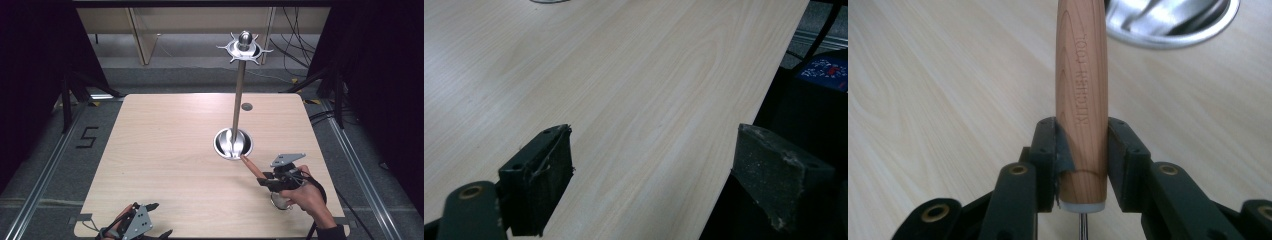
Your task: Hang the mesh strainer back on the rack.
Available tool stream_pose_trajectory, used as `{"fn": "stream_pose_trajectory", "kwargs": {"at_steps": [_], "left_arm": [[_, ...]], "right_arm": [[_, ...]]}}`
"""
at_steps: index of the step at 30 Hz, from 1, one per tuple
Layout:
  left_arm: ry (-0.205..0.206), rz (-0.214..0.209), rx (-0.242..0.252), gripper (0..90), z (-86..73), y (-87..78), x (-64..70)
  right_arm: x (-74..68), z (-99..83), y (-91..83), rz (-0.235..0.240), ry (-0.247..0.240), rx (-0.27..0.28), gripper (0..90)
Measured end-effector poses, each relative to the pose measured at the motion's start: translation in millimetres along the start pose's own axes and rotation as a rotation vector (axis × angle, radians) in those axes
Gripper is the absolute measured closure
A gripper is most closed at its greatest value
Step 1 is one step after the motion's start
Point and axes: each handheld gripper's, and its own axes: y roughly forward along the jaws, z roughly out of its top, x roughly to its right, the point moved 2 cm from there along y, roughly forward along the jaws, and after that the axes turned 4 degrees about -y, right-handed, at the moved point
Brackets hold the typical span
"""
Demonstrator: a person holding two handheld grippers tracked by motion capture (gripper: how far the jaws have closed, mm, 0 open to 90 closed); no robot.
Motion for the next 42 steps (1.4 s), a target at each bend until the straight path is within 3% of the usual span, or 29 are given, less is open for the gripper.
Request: {"fn": "stream_pose_trajectory", "kwargs": {"at_steps": [1, 3, 4, 5, 8, 9, 10, 11, 12, 15, 16, 18, 22, 24, 25, 27, 28, 29, 30, 33, 35, 36, 42], "left_arm": [[0.014, 0.010, -0.016, 15.6, -0.8, -1.2, -1.6], [0.019, 0.011, -0.015, 15.6, -0.7, -1.5, -2.0], [0.001, 0.015, -0.004, 15.6, -0.6, -0.9, -1.7], [0.001, 0.015, -0.004, 15.6, -0.6, -0.9, -1.7], [0.019, 0.009, -0.012, 15.6, -0.2, -1.5, -1.7], [0.019, 0.010, -0.012, 15.6, -0.2, -1.4, -1.6], [0.029, 0.016, -0.024, 15.6, -0.4, -1.9, -2.5], [0.031, 0.016, -0.025, 15.6, -0.5, -2.0, -2.6], [0.030, 0.017, -0.025, 15.6, -0.6, -2.0, -2.7], [0.028, 0.017, -0.023, 15.6, -0.5, -1.8, -2.6], [0.017, 0.013, -0.012, 15.6, -0.5, -1.1, -1.6], [0.007, 0.019, 0.011, 15.6, -0.8, 0.8, -0.6], [0.001, 0.020, -0.008, 15.7, -0.9, 0.8, -0.2], [0.008, 0.021, -0.014, 15.7, -1.2, 0.2, -0.5], [0.006, 0.026, -0.001, 15.7, -1.3, 0.2, -0.5], [0.003, 0.029, 0.008, 15.7, -1.4, 0.5, -0.6], [0.001, 0.020, -0.005, 15.7, -1.3, -0.3, -0.7], [0.002, 0.023, -0.004, 15.7, -1.4, 0.0, -0.6], [0.000, 0.020, -0.009, 15.7, -1.4, -0.2, -0.6], [0.005, 0.021, -0.018, 15.7, -1.0, -1.0, -0.7], [0.003, 0.021, -0.017, 15.7, -1.2, -0.9, -0.7], [0.003, 0.026, -0.014, 15.7, -1.2, -0.8, -0.7], [0.005, 0.018, -0.018, 16.2, -1.4, -0.8, -0.5]], "right_arm": [[-0.9, 2.0, -0.4, 0.015, 0.008, 0.036, 69.0], [-1.6, 4.1, -4.1, 0.041, -0.004, 0.033, 69.0], [-8.0, 7.4, -5.9, 0.080, 0.031, 0.073, 69.0], [-6.8, 8.9, -4.8, 0.077, 0.000, 0.091, 69.1], [-14.9, 15.0, -6.2, 0.122, 0.023, 0.112, 69.1], [-13.6, 17.7, -5.7, 0.128, -0.008, 0.131, 69.1], [-16.3, 19.3, -6.2, 0.120, 0.015, 0.139, 69.1], [-15.0, 21.6, -5.6, 0.109, -0.010, 0.157, 69.1], [-17.9, 23.2, -6.5, 0.118, 0.008, 0.149, 69.0], [-16.5, 28.7, -7.7, 0.126, -0.006, 0.177, 69.1], [-17.3, 30.5, -7.9, 0.122, 0.008, 0.189, 69.1], [-14.1, 35.1, -8.9, 0.115, -0.021, 0.199, 69.0], [-12.6, 42.1, -14.0, 0.085, -0.005, 0.231, 69.1], [-9.6, 42.9, -14.8, 0.074, -0.021, 0.241, 69.0], [-7.7, 44.0, -15.9, 0.065, 0.003, 0.251, 69.1], [-4.7, 46.0, -17.1, 0.057, 0.003, 0.257, 69.1], [-5.1, 47.5, -19.0, 0.052, 0.025, 0.265, 69.1], [-1.9, 49.9, -19.1, 0.041, -0.003, 0.289, 69.1], [-1.9, 51.9, -20.3, 0.057, 0.004, 0.287, 69.1], [0.0, 58.7, -25.5, 0.029, 0.021, 0.299, 69.1], [3.5, 64.3, -27.2, 0.011, -0.007, 0.321, 69.1], [2.4, 66.7, -29.0, 0.012, 0.016, 0.315, 69.1], [6.5, 84.2, -35.9, -0.020, 0.002, 0.366, 69.1]]}}
